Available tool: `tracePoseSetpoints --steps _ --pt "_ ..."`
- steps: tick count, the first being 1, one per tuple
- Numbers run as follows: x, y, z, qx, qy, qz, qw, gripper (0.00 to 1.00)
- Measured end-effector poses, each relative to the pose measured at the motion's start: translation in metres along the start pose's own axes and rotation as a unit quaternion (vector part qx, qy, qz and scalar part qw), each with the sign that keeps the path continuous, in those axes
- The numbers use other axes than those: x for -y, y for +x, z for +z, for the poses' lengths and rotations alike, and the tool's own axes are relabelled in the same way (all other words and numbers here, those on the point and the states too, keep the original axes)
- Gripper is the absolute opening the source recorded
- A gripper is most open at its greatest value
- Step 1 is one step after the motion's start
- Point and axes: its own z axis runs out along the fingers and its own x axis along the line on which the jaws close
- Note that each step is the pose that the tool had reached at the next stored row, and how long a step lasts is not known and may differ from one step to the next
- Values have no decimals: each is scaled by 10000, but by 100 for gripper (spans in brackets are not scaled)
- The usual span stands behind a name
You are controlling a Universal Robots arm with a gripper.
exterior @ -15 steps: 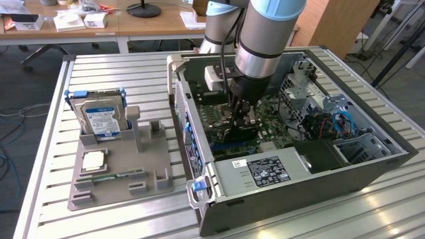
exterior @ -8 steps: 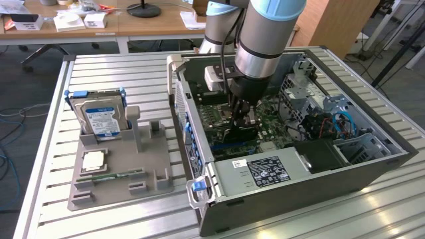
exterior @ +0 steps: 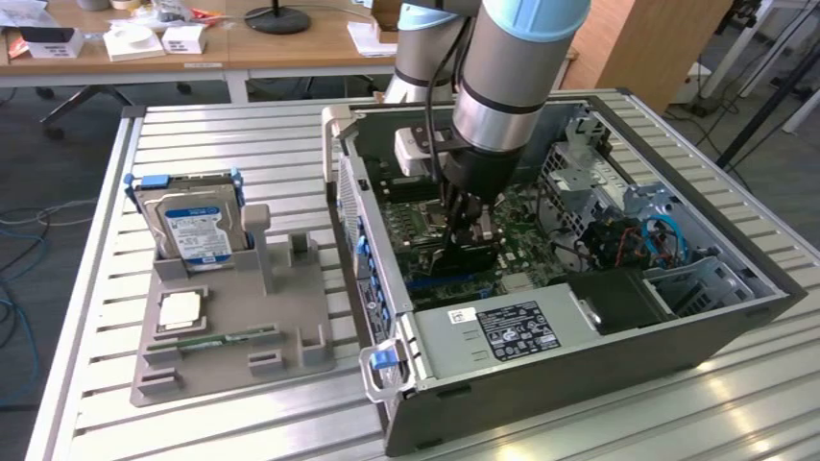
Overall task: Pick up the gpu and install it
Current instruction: 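Press down on the gpu until it lock into place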
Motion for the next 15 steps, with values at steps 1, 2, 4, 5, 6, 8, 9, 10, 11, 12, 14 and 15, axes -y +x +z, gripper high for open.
tracePoseSetpoints --steps 1,2,4,5,6,8,9,10,11,12,14,15 --pt "0 0 3 1 0 0 10000 10" --pt "0 0 5 0 0 0 10000 10" --pt "0 1 6 0 0 0 10000 10" --pt "0 1 6 0 0 0 10000 10" --pt "0 1 7 1 0 0 10000 10" --pt "0 0 8 1 0 0 10000 10" --pt "0 1 13 0 0 0 10000 10" --pt "0 1 16 -1 -1 0 10000 10" --pt "0 1 17 -1 -1 0 10000 10" --pt "0 1 17 -1 -1 0 10000 10" --pt "0 1 19 1 0 0 10000 10" --pt "0 1 22 5 4 0 10000 10"
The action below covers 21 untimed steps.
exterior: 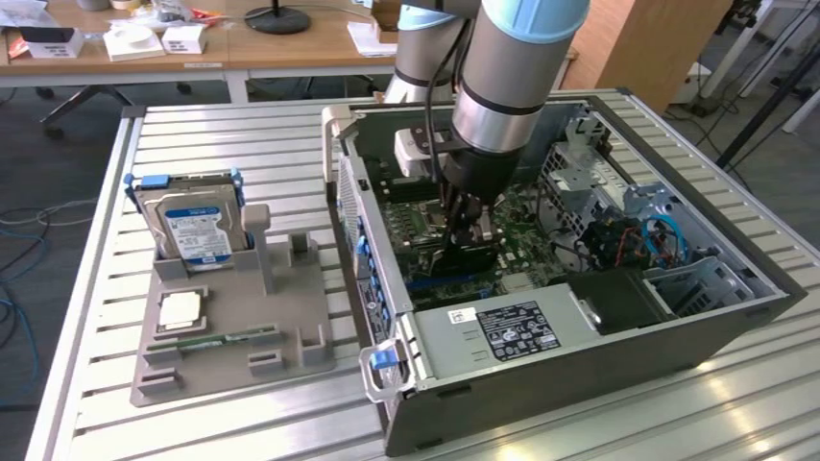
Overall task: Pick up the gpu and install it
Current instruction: 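Press down on the gpu until it lock into place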
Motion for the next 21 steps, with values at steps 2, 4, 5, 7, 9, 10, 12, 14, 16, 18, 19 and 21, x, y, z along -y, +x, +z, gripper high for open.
tracePoseSetpoints --steps 2,4,5,7,9,10,12,14,16,18,19,21 --pt "-1 3 2 7 -1 1 10000 10" --pt "-1 3 -1 6 -2 1 10000 10" --pt "-1 4 -2 5 -3 0 10000 10" --pt "-1 4 -2 5 -3 0 10000 10" --pt "-8 6 1 6 -3 0 10000 10" --pt "-14 6 1 6 -4 0 10000 10" --pt "-17 6 2 7 -4 0 10000 10" --pt "-17 6 3 7 -3 0 10000 10" --pt "-17 6 3 7 -3 0 10000 10" --pt "-19 8 15 7 -3 0 10000 10" --pt "-19 9 17 6 -3 0 10000 10" --pt "-19 8 17 6 -4 0 10000 10"
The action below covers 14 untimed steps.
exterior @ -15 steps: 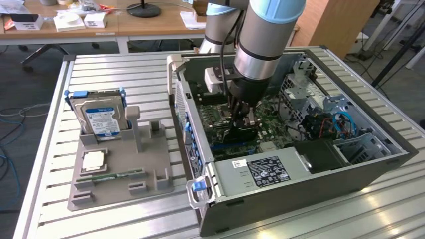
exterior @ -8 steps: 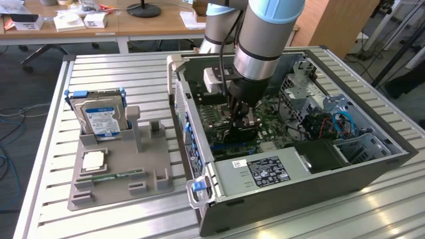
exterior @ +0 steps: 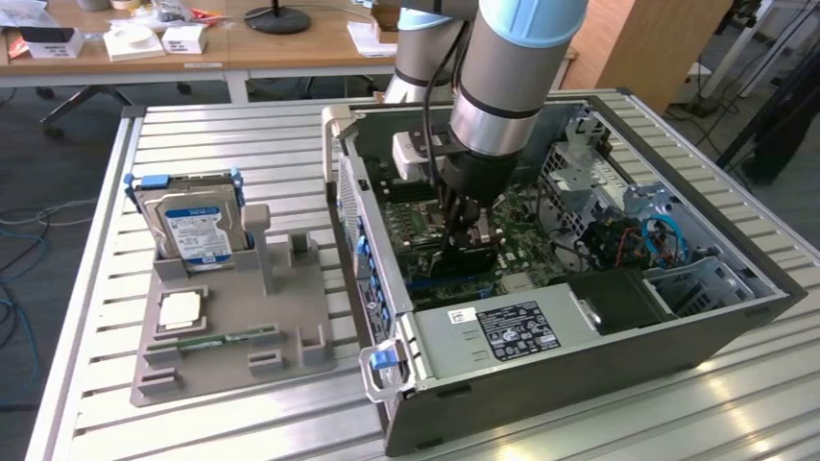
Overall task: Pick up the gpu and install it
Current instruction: 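Press down on the gpu until it lock into place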
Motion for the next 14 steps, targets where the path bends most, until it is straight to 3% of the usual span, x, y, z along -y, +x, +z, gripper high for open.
tracePoseSetpoints --steps 14 --pt "-27 6 14 -3 -1 0 10000 10"
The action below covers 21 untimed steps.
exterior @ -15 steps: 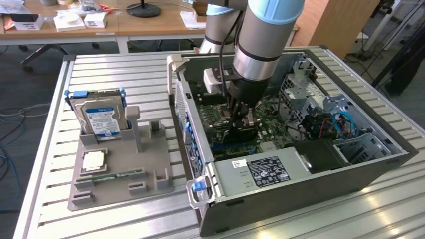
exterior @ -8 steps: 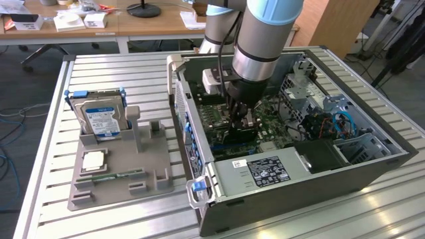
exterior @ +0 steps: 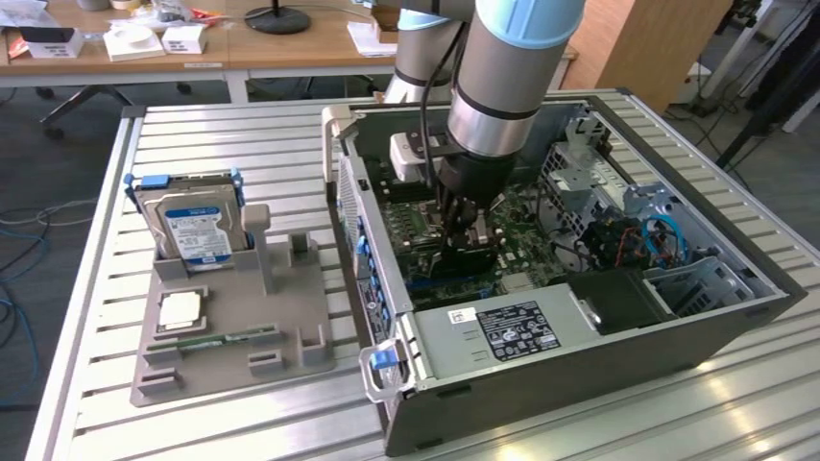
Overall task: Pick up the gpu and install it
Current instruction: 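Press down on the gpu until it lock into place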
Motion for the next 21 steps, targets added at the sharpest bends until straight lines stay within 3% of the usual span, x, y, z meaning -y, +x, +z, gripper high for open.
tracePoseSetpoints --steps 13,21 --pt "1 -3 -11 11 5 0 10000 10" --pt "0 -11 -149 4 2 0 10000 10"
